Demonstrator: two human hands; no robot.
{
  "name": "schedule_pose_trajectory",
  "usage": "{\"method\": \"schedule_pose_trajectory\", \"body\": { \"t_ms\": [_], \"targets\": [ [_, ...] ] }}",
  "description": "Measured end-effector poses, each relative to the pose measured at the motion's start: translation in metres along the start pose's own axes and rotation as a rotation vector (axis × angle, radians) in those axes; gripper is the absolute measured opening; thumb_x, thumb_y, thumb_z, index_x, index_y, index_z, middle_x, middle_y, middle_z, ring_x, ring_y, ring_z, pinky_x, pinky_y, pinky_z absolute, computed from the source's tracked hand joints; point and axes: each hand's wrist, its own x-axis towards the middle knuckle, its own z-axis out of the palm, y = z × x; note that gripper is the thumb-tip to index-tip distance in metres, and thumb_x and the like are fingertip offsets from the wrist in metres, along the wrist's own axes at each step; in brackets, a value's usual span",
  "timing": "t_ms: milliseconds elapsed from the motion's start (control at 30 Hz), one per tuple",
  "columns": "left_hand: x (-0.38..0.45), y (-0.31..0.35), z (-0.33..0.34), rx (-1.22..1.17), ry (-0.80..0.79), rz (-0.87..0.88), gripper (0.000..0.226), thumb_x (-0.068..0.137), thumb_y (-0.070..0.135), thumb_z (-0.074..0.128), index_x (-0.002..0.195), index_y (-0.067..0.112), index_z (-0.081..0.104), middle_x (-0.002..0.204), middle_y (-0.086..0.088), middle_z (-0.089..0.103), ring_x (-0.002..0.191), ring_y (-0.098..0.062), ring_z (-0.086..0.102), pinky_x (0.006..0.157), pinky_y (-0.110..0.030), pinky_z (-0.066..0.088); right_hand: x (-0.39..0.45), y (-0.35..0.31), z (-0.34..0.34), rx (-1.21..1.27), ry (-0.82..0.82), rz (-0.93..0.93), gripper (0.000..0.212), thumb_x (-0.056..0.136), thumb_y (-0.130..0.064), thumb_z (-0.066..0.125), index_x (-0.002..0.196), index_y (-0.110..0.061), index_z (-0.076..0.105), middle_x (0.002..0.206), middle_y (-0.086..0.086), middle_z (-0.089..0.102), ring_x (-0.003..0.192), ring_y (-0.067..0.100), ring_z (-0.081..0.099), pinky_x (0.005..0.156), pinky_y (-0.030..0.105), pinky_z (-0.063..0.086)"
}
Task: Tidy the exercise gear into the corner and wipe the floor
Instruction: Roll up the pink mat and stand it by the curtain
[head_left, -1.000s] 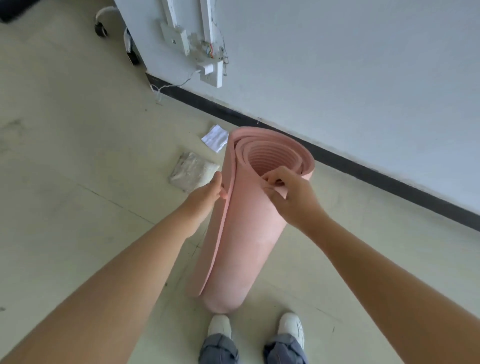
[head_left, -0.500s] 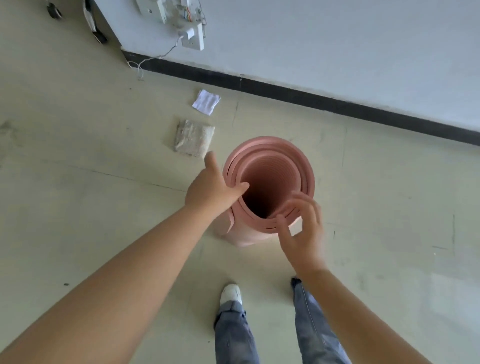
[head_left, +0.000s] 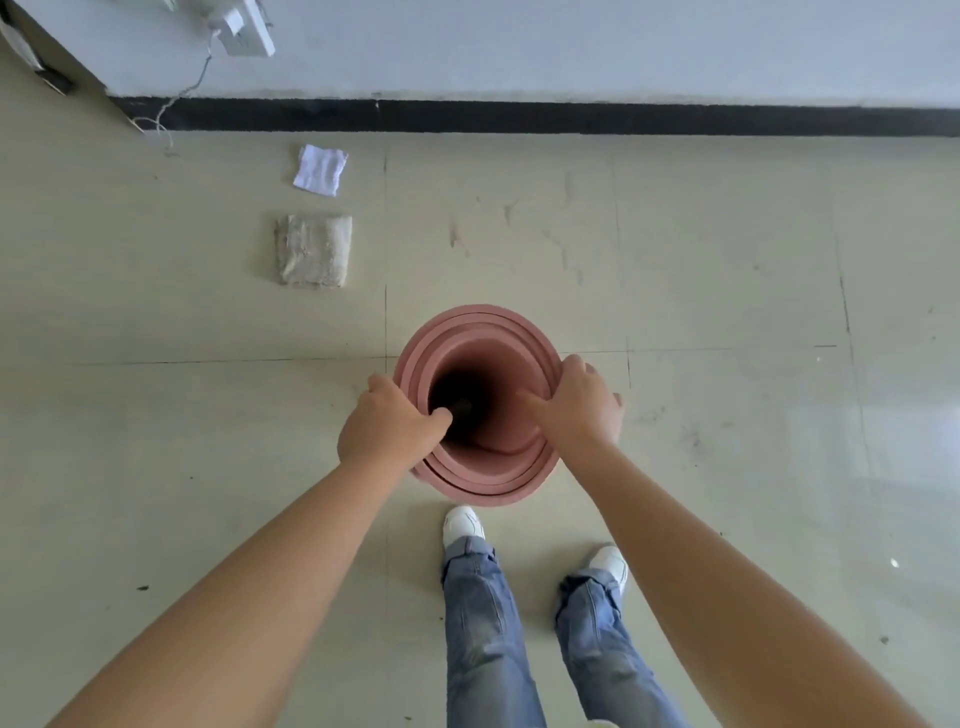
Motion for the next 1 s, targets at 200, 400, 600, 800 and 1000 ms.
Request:
{"method": "schedule_pose_trajectory", "body": {
  "t_ms": [200, 400, 600, 800, 1000],
  "targets": [
    [-0.019, 0.042, 0.019, 0.208, 0.074, 0.05, 0.047, 0.088, 0.02, 0.06, 0.124, 0.001, 0.037, 0.126, -0.018, 0.052, 0.111, -0.038, 0.056, 0.071, -0.035, 0.04, -0.008, 0.045, -0.013, 0.071, 0.014, 0.03, 0.021, 0.084, -0.022, 0.053, 0.086, -0.011, 0.035, 0.072, -0.004, 0.038, 0.075, 0.026, 0.043, 0.088, 0.035, 0.032],
    [-0.063, 0.163, 0.058, 0.467, 0.08, 0.322, 0.042, 0.089, 0.019, 0.054, 0.124, 0.003, 0.037, 0.127, -0.018, 0.048, 0.111, -0.038, 0.055, 0.081, -0.039, 0.047, -0.005, 0.155, -0.081, 0.335, 0.064, 0.204, 0.021, 0.083, -0.018, 0.055, 0.09, -0.009, 0.037, 0.091, 0.003, 0.041, 0.078, 0.023, 0.042, 0.068, 0.032, 0.036],
    [-0.14, 0.332, 0.149, 0.62, 0.033, 0.503, 0.04, 0.091, 0.019, 0.053, 0.125, 0.004, 0.037, 0.125, -0.017, 0.05, 0.109, -0.037, 0.056, 0.077, -0.036, 0.044, 0.007, 0.32, -0.183, 0.455, 0.145, 0.369, 0.028, 0.084, -0.017, 0.054, 0.106, -0.003, 0.045, 0.115, 0.012, 0.053, 0.092, 0.031, 0.052, 0.07, 0.029, 0.034],
    [-0.241, 0.513, 0.256, 0.694, 0.01, 0.714, 0.039, 0.091, 0.017, 0.05, 0.126, 0.005, 0.036, 0.124, -0.016, 0.051, 0.108, -0.034, 0.057, 0.07, -0.031, 0.037, 0.011, 0.5, -0.3, 0.44, 0.307, 0.537, 0.032, 0.088, -0.019, 0.051, 0.114, -0.004, 0.042, 0.119, 0.011, 0.05, 0.106, 0.031, 0.054, 0.078, 0.032, 0.039],
    [-0.311, 0.674, 0.329, 0.73, 0.02, 0.928, 0.035, 0.093, 0.015, 0.048, 0.125, 0.007, 0.037, 0.122, -0.014, 0.05, 0.103, -0.031, 0.06, 0.071, -0.031, 0.043, 0.034, 0.634, -0.416, 0.32, 0.461, 0.651, 0.03, 0.09, -0.016, 0.048, 0.117, -0.003, 0.041, 0.121, 0.011, 0.047, 0.103, 0.032, 0.056, 0.076, 0.034, 0.04]
  ]
}}
